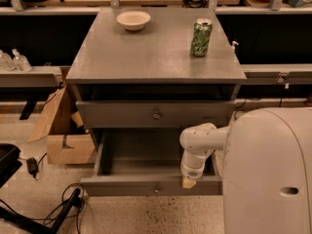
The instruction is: Open middle drawer
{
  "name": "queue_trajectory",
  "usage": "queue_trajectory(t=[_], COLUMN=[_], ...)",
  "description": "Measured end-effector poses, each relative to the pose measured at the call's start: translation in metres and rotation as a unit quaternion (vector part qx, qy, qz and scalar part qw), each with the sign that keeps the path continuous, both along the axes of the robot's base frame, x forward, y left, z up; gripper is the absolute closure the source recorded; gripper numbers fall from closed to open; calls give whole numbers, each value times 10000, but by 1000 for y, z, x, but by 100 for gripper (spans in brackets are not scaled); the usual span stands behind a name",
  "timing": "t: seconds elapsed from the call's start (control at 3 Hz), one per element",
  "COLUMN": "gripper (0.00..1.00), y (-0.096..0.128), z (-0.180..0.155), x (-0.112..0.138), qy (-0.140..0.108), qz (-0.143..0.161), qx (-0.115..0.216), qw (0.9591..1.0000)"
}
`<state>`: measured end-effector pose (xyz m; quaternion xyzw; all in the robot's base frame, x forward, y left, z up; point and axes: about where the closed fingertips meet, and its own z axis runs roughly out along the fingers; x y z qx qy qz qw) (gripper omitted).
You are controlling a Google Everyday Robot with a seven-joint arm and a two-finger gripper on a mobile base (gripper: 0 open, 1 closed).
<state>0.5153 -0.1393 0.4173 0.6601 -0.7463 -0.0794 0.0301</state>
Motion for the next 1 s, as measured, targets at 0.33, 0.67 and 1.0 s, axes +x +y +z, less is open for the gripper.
queue_trajectory(t=[0.33, 0.67, 1.0], gripper=[36, 13, 0], y=[0, 0, 0], z=[-1, -3, -4], x=[-1, -3, -4], qy=[18, 36, 50], qz=[2, 4, 6], qx=[-2, -5, -7], qw=[10000, 10000, 10000])
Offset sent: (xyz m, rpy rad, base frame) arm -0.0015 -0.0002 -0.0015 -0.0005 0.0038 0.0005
